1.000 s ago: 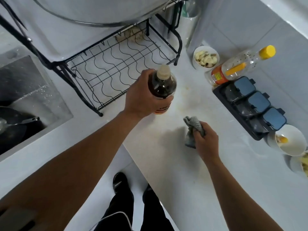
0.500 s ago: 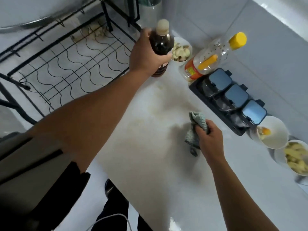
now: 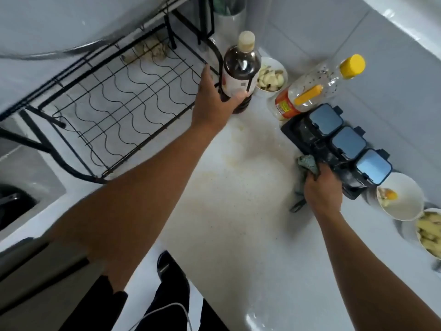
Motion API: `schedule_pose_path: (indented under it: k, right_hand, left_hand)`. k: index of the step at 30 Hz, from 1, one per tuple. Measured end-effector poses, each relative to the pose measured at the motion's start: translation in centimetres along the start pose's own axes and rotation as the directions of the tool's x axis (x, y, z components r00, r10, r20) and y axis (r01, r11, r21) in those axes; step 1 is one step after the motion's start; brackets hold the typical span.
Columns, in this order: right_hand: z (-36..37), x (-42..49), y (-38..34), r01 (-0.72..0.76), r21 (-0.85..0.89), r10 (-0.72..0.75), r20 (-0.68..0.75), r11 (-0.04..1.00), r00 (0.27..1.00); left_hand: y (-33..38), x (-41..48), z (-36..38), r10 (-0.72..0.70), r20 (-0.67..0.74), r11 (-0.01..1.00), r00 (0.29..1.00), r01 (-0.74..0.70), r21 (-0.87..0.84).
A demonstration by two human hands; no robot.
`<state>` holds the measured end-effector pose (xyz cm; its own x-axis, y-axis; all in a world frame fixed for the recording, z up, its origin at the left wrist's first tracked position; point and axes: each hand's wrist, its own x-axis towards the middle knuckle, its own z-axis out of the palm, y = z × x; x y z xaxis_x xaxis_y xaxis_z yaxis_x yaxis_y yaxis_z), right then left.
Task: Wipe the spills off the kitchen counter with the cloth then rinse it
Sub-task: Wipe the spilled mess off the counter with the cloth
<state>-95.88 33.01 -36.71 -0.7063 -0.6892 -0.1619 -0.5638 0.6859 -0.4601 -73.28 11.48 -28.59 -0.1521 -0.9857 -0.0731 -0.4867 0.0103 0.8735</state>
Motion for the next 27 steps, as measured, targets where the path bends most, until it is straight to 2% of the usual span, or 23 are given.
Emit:
schedule_pose_path:
  k: [2, 4, 6, 8, 9, 11, 12, 13, 14, 16, 17, 18, 20, 21, 22, 23, 24, 25, 26, 27]
  right_hand:
    - [1.0, -0.7, -0.6, -0.007, -0.020, 0.007, -0.023, 1.000, 1.000]
    - [2.4, -2.7, -1.5, 0.152, -0.050, -0.152, -0.014, 0.987, 0.988]
    - [3.6, -5.4, -2.2, 0.415, -0.105, -0.407, 0.088, 0.904, 0.909]
    - [4.1, -6.5, -1.9, 0.585, -0.145, -0.565, 0.157, 0.798, 0.810]
    - [4.0, -6.4, -1.8, 0.566, -0.155, -0.547, 0.151, 0.810, 0.824]
    - [4.1, -6.5, -1.9, 0.309, -0.134, -0.307, 0.042, 0.941, 0.951]
    - [4.3, -7.2, -2.4, 0.197, -0.127, -0.200, -0.012, 0.972, 0.980]
    - [4.7, -8.3, -2.9, 0.192, -0.138, -0.198, -0.027, 0.972, 0.980]
    - [5.2, -9.5, -3.3, 0.285, -0.159, -0.288, 0.001, 0.945, 0.958]
    - [6.2, -11.7, -3.5, 0.580, -0.199, -0.564, 0.134, 0.790, 0.815]
    - [6.2, -11.9, -3.4, 0.638, -0.198, -0.612, 0.178, 0.745, 0.770]
    - [6.2, -11.7, -3.6, 0.593, -0.202, -0.567, 0.175, 0.779, 0.805]
    - [6.0, -11.5, -4.3, 0.272, -0.193, -0.271, 0.034, 0.943, 0.962]
    - [6.1, -12.1, -4.8, 0.177, -0.184, -0.180, 0.000, 0.967, 0.984]
    - [6.5, -12.9, -5.3, 0.221, -0.187, -0.223, 0.011, 0.957, 0.975]
    - [6.9, -13.9, -5.6, 0.374, -0.196, -0.367, 0.069, 0.907, 0.927]
    - [7.2, -14.6, -5.5, 0.555, -0.199, -0.536, 0.143, 0.808, 0.832]
    - [7.4, -14.8, -5.1, 0.660, -0.194, -0.630, 0.198, 0.726, 0.751]
    - [7.3, -14.7, -5.0, 0.665, -0.204, -0.630, 0.215, 0.719, 0.747]
    - [7.3, -14.6, -5.0, 0.583, -0.220, -0.555, 0.177, 0.782, 0.813]
  left_hand:
    - [-2.7, -3.7, -2.4, -0.059, 0.026, 0.994, 0.998, 0.056, 0.092]
    - [-6.5, -8.2, -5.7, -0.122, 0.025, 0.980, 0.992, 0.117, 0.163]
    - [-10.5, -12.8, -9.2, -0.232, -0.038, 0.957, 0.972, 0.235, 0.170]
    - [-13.9, -16.5, -12.3, -0.352, -0.124, 0.911, 0.928, 0.370, 0.181]
    - [-15.3, -17.8, -13.6, -0.403, -0.148, 0.885, 0.903, 0.426, 0.187]
    - [-17.6, -19.3, -15.7, -0.493, -0.144, 0.829, 0.858, 0.513, 0.222]
    - [-18.6, -19.8, -16.5, -0.537, -0.123, 0.801, 0.835, 0.550, 0.236]
    - [-19.3, -20.0, -16.8, -0.572, -0.101, 0.780, 0.814, 0.578, 0.240]
    - [-19.8, -20.0, -16.8, -0.603, -0.071, 0.765, 0.794, 0.602, 0.229]
    - [-20.2, -19.9, -16.2, -0.670, 0.022, 0.740, 0.742, 0.664, 0.110]
    - [-20.1, -19.9, -15.7, -0.701, 0.079, 0.712, 0.709, 0.702, 0.015]
    - [-20.0, -20.0, -15.1, -0.722, 0.131, 0.675, 0.679, 0.733, -0.081]
    - [-19.9, -20.4, -14.2, -0.717, 0.168, 0.654, 0.676, 0.737, -0.173]
    - [-20.0, -20.8, -13.9, -0.710, 0.159, 0.663, 0.686, 0.728, -0.175]
    - [-20.2, -21.2, -13.7, -0.709, 0.156, 0.666, 0.688, 0.725, -0.175]
    - [-20.4, -21.7, -13.7, -0.715, 0.176, 0.651, 0.677, 0.736, -0.185]
    - [-20.5, -22.1, -13.6, -0.723, 0.204, 0.628, 0.660, 0.751, -0.203]
    - [-20.5, -22.4, -13.7, -0.729, 0.227, 0.612, 0.646, 0.763, -0.207]
    - [-20.6, -22.6, -13.8, -0.728, 0.237, 0.613, 0.643, 0.766, -0.196]
    - [-20.6, -22.7, -14.0, -0.724, 0.238, 0.623, 0.647, 0.762, -0.178]
